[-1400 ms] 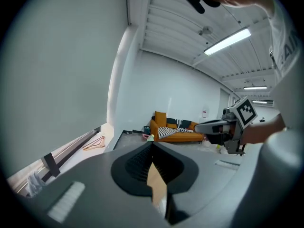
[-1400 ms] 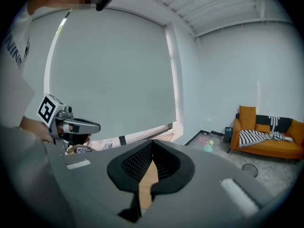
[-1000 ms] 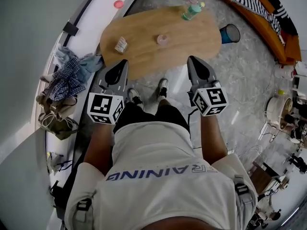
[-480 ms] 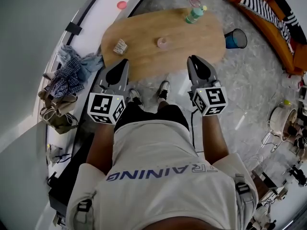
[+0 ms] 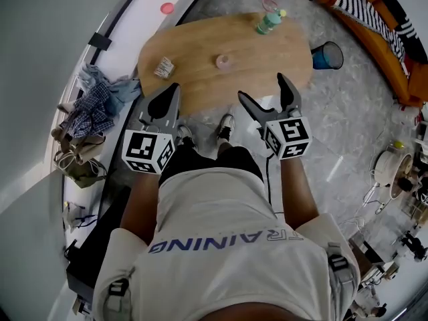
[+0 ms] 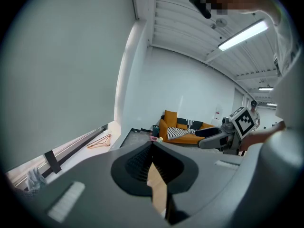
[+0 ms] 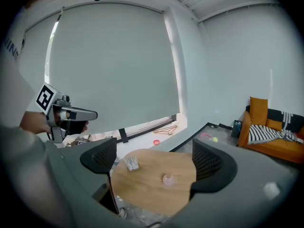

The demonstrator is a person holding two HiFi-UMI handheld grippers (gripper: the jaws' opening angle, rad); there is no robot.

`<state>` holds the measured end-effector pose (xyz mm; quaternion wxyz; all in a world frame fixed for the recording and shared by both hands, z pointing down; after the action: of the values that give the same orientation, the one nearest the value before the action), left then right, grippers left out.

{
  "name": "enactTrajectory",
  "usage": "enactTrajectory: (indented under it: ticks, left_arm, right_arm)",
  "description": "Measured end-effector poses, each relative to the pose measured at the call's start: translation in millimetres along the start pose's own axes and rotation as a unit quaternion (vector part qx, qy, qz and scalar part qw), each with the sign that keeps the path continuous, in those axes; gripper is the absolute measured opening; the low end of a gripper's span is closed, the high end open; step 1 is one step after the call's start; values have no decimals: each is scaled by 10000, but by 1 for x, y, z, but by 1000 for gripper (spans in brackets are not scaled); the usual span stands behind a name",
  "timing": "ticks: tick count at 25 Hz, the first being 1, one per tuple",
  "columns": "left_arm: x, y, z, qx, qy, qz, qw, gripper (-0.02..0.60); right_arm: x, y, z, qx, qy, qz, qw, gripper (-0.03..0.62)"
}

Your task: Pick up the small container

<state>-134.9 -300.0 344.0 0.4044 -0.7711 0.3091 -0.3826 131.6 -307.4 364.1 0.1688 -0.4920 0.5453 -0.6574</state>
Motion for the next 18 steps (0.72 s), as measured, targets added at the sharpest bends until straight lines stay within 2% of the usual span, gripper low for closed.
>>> enactTrajectory:
  ticks: [10, 18]
  left_arm:
    - [24, -2, -19, -50, 155, -26, 9999, 2]
    - [59, -31, -46, -217, 455, -150, 9986, 2]
  right_arm:
    - [48, -31, 10, 71, 228, -343, 9991, 517]
    - [135, -94, 19, -65, 564, -777, 9954, 512]
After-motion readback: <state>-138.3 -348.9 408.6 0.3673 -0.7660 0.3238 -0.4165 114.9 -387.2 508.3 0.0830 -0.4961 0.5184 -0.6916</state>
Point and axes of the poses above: the fingertips, and each gripper's own axes: x forward along the fingers, z to its right, y out of its top, the point moved 7 cm from there along -x, backward along the fingers, and after that the axes turned 12 degrees about -x, right-handed, at the moved point
